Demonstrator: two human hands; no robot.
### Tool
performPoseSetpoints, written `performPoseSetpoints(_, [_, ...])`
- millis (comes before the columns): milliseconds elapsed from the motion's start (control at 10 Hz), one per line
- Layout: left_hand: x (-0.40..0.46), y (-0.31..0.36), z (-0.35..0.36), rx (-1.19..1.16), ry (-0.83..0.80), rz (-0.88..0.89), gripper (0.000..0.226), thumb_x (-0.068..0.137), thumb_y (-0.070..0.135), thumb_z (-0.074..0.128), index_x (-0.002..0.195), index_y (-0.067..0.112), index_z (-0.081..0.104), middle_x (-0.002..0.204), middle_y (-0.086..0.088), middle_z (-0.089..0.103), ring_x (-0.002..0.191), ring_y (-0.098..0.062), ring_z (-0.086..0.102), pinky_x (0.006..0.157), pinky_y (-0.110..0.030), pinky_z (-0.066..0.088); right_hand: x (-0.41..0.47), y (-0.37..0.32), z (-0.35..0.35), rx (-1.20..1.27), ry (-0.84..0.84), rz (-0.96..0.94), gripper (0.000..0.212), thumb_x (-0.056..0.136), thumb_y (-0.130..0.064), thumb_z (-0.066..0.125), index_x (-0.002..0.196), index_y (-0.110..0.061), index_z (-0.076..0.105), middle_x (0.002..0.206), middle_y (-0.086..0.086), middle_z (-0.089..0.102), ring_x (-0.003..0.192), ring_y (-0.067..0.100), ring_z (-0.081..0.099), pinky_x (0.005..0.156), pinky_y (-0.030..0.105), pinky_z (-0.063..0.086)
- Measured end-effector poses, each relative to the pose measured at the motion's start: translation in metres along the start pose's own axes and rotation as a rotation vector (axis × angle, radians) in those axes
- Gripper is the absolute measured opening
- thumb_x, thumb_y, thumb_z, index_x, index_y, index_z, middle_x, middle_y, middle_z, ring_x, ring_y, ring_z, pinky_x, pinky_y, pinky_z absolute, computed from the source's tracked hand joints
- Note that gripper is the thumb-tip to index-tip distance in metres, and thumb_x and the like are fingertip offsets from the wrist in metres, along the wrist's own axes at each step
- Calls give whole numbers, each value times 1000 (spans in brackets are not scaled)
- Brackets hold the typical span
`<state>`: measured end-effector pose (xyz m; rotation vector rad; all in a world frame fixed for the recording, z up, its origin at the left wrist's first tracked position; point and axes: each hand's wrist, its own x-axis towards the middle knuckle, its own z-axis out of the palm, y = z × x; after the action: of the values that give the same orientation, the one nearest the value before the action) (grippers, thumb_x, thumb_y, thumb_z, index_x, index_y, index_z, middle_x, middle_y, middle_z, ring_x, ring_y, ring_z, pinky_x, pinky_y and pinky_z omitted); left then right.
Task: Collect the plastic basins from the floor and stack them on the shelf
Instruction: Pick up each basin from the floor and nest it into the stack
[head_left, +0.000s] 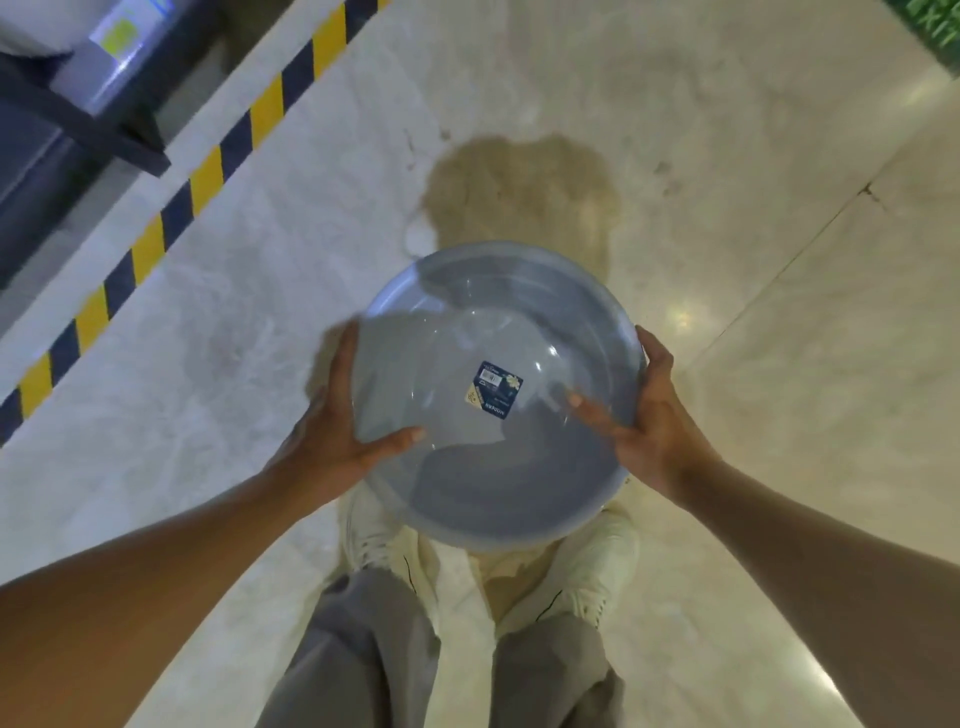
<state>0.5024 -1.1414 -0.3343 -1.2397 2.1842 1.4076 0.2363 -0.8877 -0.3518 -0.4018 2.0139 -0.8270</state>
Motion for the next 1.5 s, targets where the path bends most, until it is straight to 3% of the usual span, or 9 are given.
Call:
performPoseSetpoints(400, [-4, -25, 31, 25, -47, -117, 143, 55, 96, 75, 162, 67, -15, 172, -2, 39, 146, -35, 52, 110, -57, 52, -10, 29, 12, -106, -78, 30, 117, 72, -90, 70, 157, -53, -1, 158, 2, 43, 136, 28, 57, 105, 55, 55])
performPoseSetpoints(500, [-1, -28, 34, 9, -31, -110, 140, 59, 87, 79, 158, 71, -19, 171, 11, 39, 140, -38, 58, 100, -46, 52, -11, 34, 19, -68, -70, 10, 129, 75, -77, 81, 161, -51, -11, 160, -6, 39, 136, 25, 55, 105, 55, 56])
performPoseSetpoints(600, [2, -32, 37, -46, 0, -67, 141, 56, 90, 81, 157, 75, -16, 151, 61, 16, 134, -27, 58, 99, -44, 51, -9, 36, 23, -14, -37, 19, 134, 75, -72, 86, 163, -51, -12, 159, -8, 42, 135, 23, 57, 106, 54, 56])
performPoseSetpoints(800, [5, -16, 20, -57, 7, -43, 135, 61, 88, 82, 155, 77, -15, 178, 15, 21, 155, -27, 42, 113, -55, 50, -6, 19, 13, 102, -15, 45, 121, 70, -70, 91, 157, -66, 7, 137, -31, 54, 129, 10, 61, 104, 52, 58])
performPoseSetpoints(900, [-2, 15, -12, -21, -38, -11, 129, 72, 70, 87, 150, 79, -16, 167, 22, 27, 143, -19, 46, 101, -41, 50, -12, -17, -12, 141, -30, 73, 115, 69, -69, 93, 145, -80, 8, 128, -43, 57, 124, 2, 63, 107, 48, 56])
performPoseSetpoints(1100, [-44, 149, -131, -51, -38, -50, 140, 65, 79, 89, 156, 75, -18, 157, 32, 42, 134, -25, 58, 95, -37, 56, -58, -172, -109, 150, -76, 39, 122, 67, -72, 92, 156, -67, 10, 137, -38, 54, 128, -1, 61, 111, 42, 53])
performPoseSetpoints(1200, [-88, 236, -209, -127, -42, -46, 137, 59, 85, 89, 141, 89, -21, 135, 68, 24, 131, 10, 51, 98, -24, 47, -98, -279, -167, 147, -63, -3, 123, 67, -76, 90, 156, -68, 7, 155, -25, 45, 140, 13, 53, 114, 47, 51])
performPoseSetpoints(1400, [-208, 448, -391, -67, 58, 192, 139, 62, 91, 81, 157, 72, -19, 149, 65, 25, 143, 17, 42, 121, -23, 35, -234, -532, -306, 58, 36, -155, 136, 60, -82, 86, 164, -58, 3, 146, -29, 46, 139, 16, 53, 109, 46, 53])
performPoseSetpoints(1500, [-265, 534, -468, -9, 113, 302, 131, 52, 105, 67, 150, 79, -17, 130, 70, 22, 132, 13, 50, 105, -11, 37, -296, -634, -360, 74, 73, -211, 134, 64, -77, 89, 164, -57, 2, 149, -31, 44, 131, 13, 60, 83, 36, 63])
